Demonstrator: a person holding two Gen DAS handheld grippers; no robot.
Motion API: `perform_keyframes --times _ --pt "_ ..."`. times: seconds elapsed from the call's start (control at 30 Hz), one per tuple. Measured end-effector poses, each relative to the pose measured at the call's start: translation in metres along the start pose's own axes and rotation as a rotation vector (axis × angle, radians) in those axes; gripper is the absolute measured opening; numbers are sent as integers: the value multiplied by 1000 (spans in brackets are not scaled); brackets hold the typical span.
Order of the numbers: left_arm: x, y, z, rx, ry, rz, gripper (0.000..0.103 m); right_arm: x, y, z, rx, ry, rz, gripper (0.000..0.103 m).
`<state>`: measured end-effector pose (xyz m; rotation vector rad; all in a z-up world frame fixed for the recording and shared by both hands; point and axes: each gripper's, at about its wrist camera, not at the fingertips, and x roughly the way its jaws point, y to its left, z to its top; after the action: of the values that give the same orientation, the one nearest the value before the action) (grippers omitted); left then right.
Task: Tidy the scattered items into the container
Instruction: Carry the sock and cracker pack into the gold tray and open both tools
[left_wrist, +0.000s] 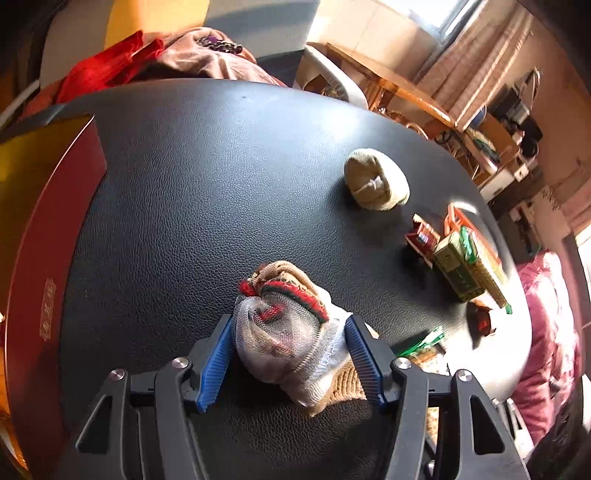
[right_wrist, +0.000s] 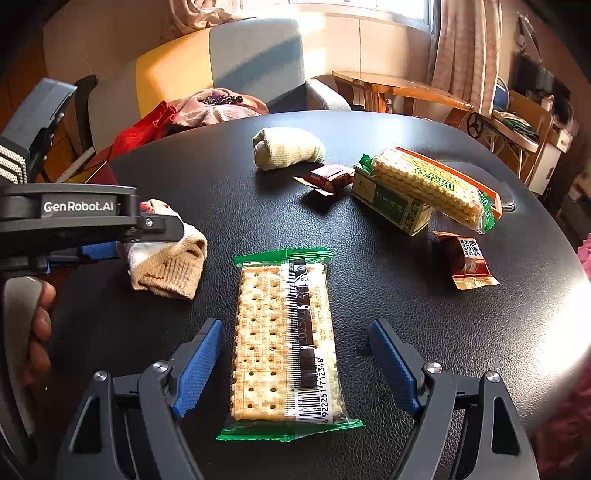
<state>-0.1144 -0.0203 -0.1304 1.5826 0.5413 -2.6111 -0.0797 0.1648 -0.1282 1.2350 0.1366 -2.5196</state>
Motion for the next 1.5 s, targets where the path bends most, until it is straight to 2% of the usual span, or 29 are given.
perform_keyframes --times 0.1,0.13,0.2,0.47,0.73,0.87,1.13,1.3,1.5 --pt "-1 -2 -2 38 -3 1 49 -3 -3 0 9 -2 -4 73" --pt "-3 -2 -3 55 -7 1 47 -4 -4 0 12 -2 -6 61" --pt "-9 -1 -9 86 -22 -3 43 -5 -6 0 18 -3 -9 49" --pt "-44 5 -34 175 -93 -11 37 -20 2 -1 54 -9 29 48" --pt "-86 10 -55 250 -180 -24 37 -38 19 -3 97 -17 94 48" --pt "-114 29 -59 222 -216 -31 37 -47 35 2 99 -26 142 48" --pt "-175 96 -60 113 -327 55 37 -61 106 37 16 -69 310 48" --pt "-193 150 -55 10 -354 132 37 -64 163 59 -60 -78 421 48" --pt "-195 199 -48 -61 -358 224 37 -53 230 76 -172 -57 475 48"
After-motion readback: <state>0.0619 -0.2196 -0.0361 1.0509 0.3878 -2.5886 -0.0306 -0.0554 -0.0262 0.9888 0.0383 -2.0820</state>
